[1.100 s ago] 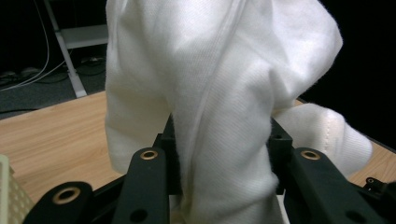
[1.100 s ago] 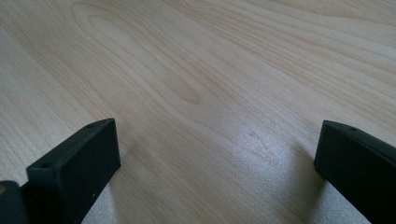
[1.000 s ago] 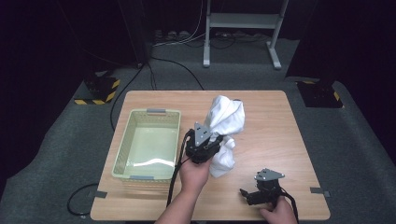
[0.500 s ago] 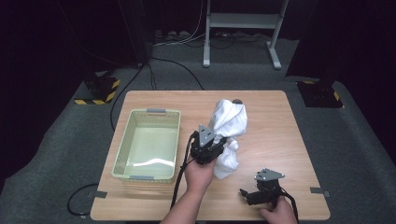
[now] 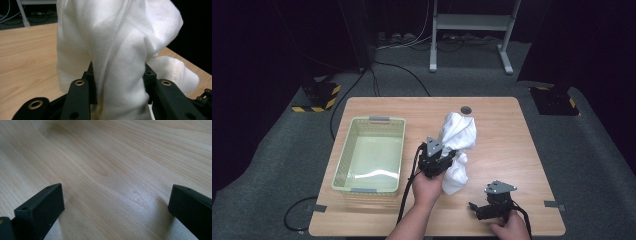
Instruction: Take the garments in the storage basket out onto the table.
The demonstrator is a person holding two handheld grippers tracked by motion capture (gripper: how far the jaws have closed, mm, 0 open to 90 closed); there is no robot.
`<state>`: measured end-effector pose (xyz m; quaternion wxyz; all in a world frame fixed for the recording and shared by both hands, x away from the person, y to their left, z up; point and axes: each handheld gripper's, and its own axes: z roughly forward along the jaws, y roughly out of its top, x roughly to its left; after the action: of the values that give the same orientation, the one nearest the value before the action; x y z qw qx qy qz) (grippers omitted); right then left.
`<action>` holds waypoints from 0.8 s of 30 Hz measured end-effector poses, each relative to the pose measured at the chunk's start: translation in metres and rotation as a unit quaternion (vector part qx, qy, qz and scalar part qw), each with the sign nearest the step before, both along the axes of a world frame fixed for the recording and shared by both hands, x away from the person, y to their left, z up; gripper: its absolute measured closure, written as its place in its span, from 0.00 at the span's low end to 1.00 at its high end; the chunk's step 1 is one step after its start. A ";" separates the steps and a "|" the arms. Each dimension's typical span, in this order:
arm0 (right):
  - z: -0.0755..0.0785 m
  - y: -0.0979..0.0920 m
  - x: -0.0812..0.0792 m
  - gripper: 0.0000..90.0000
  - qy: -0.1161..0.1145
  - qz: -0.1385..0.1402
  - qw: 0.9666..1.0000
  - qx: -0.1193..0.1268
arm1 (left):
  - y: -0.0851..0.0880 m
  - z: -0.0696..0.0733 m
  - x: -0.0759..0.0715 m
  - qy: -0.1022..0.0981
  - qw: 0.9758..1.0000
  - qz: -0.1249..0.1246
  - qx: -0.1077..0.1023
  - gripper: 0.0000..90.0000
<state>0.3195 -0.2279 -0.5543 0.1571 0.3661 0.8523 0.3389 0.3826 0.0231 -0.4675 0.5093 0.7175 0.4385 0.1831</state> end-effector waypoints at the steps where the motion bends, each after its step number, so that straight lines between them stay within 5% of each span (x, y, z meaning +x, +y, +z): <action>1: 0.000 0.000 0.000 0.00 0.000 0.000 1.000 0.000 | 0.001 -0.002 0.001 0.006 1.000 0.002 0.000 0.70; 24: 0.000 0.000 0.000 0.00 0.000 0.000 1.000 0.000 | -0.010 -0.044 0.011 0.065 0.996 0.004 0.053 0.69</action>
<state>0.3195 -0.2279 -0.5543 0.1568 0.3665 0.8522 0.3387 0.3940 0.0133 -0.5120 0.4404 0.7520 0.4633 0.1609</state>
